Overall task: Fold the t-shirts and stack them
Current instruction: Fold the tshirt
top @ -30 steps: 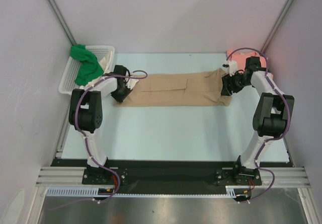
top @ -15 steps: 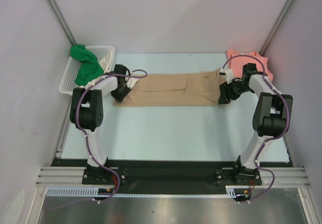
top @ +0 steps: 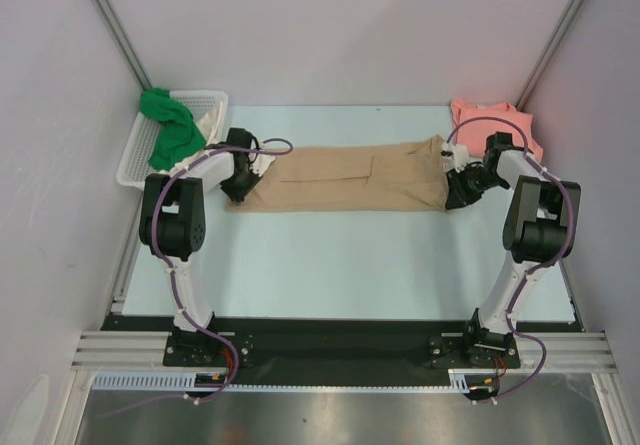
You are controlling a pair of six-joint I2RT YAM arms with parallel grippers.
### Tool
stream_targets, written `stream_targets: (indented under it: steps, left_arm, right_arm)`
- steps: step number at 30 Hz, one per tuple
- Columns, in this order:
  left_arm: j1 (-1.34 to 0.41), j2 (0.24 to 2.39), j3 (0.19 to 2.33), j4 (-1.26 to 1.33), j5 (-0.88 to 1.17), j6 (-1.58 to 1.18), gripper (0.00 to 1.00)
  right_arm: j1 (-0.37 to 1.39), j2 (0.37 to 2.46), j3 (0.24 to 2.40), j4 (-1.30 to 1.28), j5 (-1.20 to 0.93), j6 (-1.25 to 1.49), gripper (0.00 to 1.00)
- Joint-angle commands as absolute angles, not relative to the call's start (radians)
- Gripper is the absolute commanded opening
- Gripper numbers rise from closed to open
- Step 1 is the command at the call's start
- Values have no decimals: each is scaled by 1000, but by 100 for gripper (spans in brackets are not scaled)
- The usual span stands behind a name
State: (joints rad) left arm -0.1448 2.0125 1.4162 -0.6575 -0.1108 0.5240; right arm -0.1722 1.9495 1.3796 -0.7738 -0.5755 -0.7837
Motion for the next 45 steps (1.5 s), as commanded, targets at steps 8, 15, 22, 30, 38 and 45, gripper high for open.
stream_targets:
  steps: [8,15,22,30,38,45]
  left_arm:
    - [-137,2033,1407,-615,-192,541,28]
    - [-135,2023,1420,-606,-204,560,28]
    - [-143,1965,1416,-630,-157,594,33]
    - [-176,1790,1414,-661,-63,620,54]
    - [-212,1697,1317,-699,-8,695,60]
    - [-198,1704,1192,-646,-12,830,54]
  right_arm:
    - [-215,1960,1430,-831,-549,-845,12]
    - [-224,1979,1444,-871,-522,-873,12]
    - [-230,1970,1443,-867,-512,-864,34]
    - [-229,1784,1440,-759,-574,-761,53]
    - [-176,1723,1416,-768,-563,-719,54]
    - [-109,1697,1424,-791,-535,-713,54]
